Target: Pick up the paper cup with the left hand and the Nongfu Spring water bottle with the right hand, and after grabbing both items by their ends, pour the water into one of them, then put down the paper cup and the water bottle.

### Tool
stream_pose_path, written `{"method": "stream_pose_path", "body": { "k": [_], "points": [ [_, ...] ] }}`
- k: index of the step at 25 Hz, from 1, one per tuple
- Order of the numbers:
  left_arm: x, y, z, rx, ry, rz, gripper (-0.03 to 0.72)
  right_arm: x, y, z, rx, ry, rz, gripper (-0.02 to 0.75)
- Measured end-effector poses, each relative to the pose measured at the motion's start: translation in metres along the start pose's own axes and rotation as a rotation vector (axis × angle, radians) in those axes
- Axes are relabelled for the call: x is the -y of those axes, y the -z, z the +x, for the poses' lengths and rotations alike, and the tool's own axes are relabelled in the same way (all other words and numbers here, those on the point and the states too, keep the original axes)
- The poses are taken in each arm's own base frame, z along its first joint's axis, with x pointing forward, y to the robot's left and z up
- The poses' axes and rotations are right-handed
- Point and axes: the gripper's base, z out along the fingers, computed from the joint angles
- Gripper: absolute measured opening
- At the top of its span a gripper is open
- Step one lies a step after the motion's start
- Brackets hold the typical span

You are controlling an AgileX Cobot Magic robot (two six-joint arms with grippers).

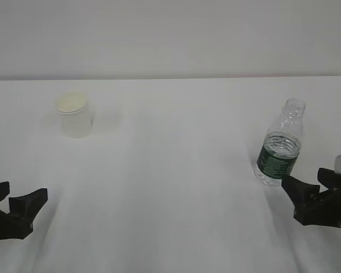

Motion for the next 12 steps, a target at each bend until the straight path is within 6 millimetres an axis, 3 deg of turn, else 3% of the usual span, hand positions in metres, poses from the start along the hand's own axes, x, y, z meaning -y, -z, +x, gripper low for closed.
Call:
{"method": "stream_pose_path", "body": {
  "k": [12],
  "points": [
    [-0.001, -0.001, 0.002, -0.009, 0.003, -0.009, 0.587, 0.002, -0.021, 0.002, -0.013, 0.009, 0.0, 0.573]
  ]
}}
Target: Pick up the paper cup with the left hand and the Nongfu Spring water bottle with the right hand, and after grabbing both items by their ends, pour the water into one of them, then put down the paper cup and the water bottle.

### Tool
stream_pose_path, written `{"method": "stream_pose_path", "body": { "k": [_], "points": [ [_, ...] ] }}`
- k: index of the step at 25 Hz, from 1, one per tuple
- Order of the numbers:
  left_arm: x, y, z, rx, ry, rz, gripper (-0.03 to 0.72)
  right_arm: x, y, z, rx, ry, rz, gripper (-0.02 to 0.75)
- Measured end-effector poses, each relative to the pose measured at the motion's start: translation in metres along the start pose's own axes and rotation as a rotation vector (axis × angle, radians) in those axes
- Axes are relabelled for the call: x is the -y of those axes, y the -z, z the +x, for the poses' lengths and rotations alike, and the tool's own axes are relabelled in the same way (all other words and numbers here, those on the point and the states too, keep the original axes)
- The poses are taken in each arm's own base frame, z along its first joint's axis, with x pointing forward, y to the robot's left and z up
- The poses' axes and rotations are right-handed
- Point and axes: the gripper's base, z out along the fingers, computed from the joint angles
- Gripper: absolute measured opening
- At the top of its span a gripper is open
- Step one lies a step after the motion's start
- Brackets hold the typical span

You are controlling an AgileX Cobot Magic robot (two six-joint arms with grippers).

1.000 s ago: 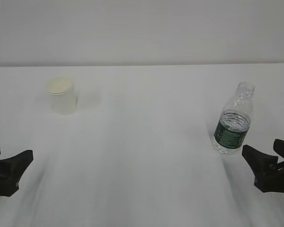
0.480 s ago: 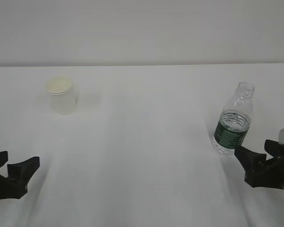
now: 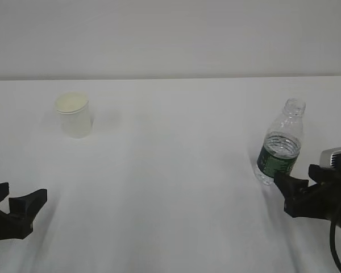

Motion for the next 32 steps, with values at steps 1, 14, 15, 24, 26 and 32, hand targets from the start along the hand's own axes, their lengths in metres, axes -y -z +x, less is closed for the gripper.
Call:
{"method": "stream_pose_path", "body": {
  "k": [1, 14, 15, 24, 26, 32],
  "points": [
    [0.0, 0.0, 0.0, 0.0, 0.0, 0.0, 0.587, 0.0, -0.002, 0.0, -0.001, 0.0, 0.0, 0.573],
    [0.0, 0.0, 0.0, 0.0, 0.001, -0.002, 0.587, 0.003, -0.021, -0.003, 0.017, 0.016, 0.001, 0.573],
    [0.0, 0.0, 0.0, 0.0, 0.001, -0.002, 0.587, 0.003, -0.022, -0.004, 0.021, 0.027, 0.001, 0.573],
    [0.0, 0.0, 0.0, 0.0, 0.001, -0.002, 0.587, 0.004, -0.036, -0.002, 0.02, 0.037, 0.001, 0.573],
    [0.0, 0.0, 0.0, 0.0, 0.001, -0.002, 0.587, 0.005, -0.04, -0.002, 0.021, 0.038, 0.001, 0.573],
    [0.0, 0.0, 0.0, 0.0, 0.001, -0.002, 0.587, 0.006, -0.049, -0.006, 0.041, 0.041, 0.002, 0.573]
  ]
}}
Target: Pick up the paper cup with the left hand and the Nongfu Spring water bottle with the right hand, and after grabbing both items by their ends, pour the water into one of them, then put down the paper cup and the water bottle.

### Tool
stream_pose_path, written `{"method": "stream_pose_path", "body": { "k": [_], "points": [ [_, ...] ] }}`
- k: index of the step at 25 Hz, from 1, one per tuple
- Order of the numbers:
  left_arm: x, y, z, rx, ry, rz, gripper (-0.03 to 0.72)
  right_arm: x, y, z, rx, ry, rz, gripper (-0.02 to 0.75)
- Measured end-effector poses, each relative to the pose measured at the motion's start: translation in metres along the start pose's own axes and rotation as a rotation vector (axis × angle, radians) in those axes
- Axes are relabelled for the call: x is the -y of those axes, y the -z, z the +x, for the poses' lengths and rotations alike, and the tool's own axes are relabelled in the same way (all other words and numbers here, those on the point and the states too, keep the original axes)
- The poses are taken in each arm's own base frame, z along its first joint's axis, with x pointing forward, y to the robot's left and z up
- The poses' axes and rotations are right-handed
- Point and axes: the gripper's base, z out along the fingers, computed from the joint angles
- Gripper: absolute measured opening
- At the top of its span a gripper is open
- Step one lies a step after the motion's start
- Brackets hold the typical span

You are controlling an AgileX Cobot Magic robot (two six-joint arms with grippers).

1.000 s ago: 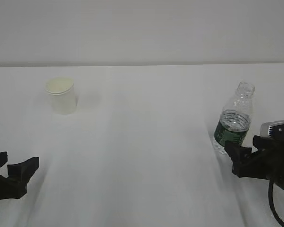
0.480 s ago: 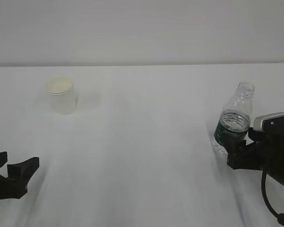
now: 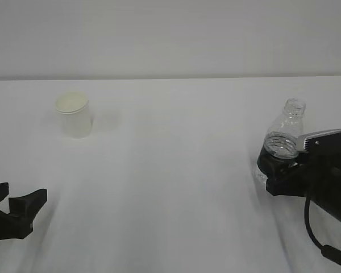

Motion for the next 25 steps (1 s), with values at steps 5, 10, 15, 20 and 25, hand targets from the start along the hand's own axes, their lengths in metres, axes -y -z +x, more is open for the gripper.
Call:
{"method": "stream_pose_path", "body": {
  "k": [5, 10, 15, 20, 25],
  "points": [
    [0.0, 0.0, 0.0, 0.0, 0.0, 0.0, 0.586, 0.001, -0.006, 0.001, 0.001, 0.002, 0.0, 0.573],
    [0.0, 0.0, 0.0, 0.0, 0.0, 0.0, 0.586, 0.001, -0.013, 0.002, 0.003, 0.002, 0.0, 0.573],
    [0.0, 0.0, 0.0, 0.0, 0.0, 0.0, 0.586, 0.002, -0.02, 0.0, 0.018, 0.006, 0.001, 0.573],
    [0.001, -0.003, -0.003, 0.015, 0.001, 0.002, 0.586, 0.003, -0.022, 0.0, 0.018, 0.013, 0.001, 0.573],
    [0.002, -0.011, -0.011, 0.05, 0.005, 0.004, 0.586, 0.002, -0.022, 0.003, 0.007, 0.029, 0.001, 0.566]
  ]
}}
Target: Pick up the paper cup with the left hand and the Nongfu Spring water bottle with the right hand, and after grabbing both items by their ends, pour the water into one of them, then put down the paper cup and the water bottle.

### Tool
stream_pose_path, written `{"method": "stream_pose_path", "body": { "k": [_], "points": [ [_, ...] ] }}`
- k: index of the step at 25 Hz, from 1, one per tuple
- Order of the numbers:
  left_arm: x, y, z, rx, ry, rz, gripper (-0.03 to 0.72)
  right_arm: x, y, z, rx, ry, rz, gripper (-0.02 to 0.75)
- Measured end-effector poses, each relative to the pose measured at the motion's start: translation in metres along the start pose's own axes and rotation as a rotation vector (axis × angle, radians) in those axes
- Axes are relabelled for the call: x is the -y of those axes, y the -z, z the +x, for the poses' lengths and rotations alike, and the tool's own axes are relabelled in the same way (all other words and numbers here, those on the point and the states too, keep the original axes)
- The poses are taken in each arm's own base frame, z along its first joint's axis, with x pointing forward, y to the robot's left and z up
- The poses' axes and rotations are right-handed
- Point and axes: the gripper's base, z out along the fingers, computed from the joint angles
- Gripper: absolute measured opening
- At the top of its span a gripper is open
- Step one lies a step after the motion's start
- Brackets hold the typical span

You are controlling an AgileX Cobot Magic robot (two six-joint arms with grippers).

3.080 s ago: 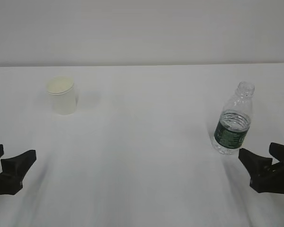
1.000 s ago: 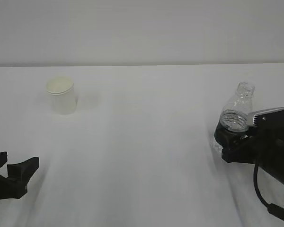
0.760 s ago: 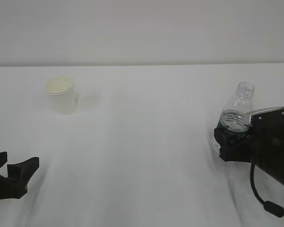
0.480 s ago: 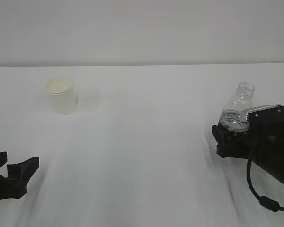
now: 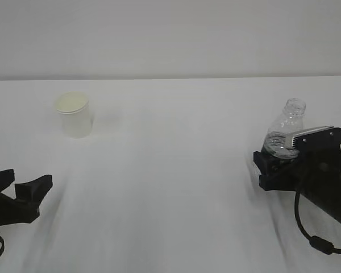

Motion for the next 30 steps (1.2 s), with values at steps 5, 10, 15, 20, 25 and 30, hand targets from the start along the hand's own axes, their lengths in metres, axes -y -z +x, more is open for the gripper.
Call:
{"method": "stream_pose_path", "body": {
  "k": [5, 10, 15, 20, 25, 30],
  "points": [
    [0.001, -0.007, -0.006, 0.028, 0.002, 0.004, 0.586, 0.0, 0.0, 0.0, 0.0, 0.004, 0.0, 0.482],
    [0.002, -0.017, -0.003, 0.013, 0.002, 0.0, 0.586, -0.001, 0.0, 0.0, 0.001, 0.012, -0.015, 0.46],
    [0.001, -0.027, 0.007, -0.033, -0.002, -0.006, 0.586, -0.003, 0.002, -0.003, -0.003, 0.027, -0.038, 0.459],
    [0.001, -0.031, 0.01, -0.047, -0.005, -0.003, 0.586, -0.003, 0.011, -0.014, 0.026, 0.042, -0.035, 0.459],
    [0.003, -0.04, 0.002, -0.007, -0.002, 0.002, 0.586, -0.004, 0.018, -0.023, 0.056, 0.06, -0.034, 0.459],
    [0.005, -0.05, -0.004, 0.024, 0.0, 0.006, 0.586, -0.004, 0.026, -0.027, 0.069, 0.066, -0.033, 0.459]
  ]
}}
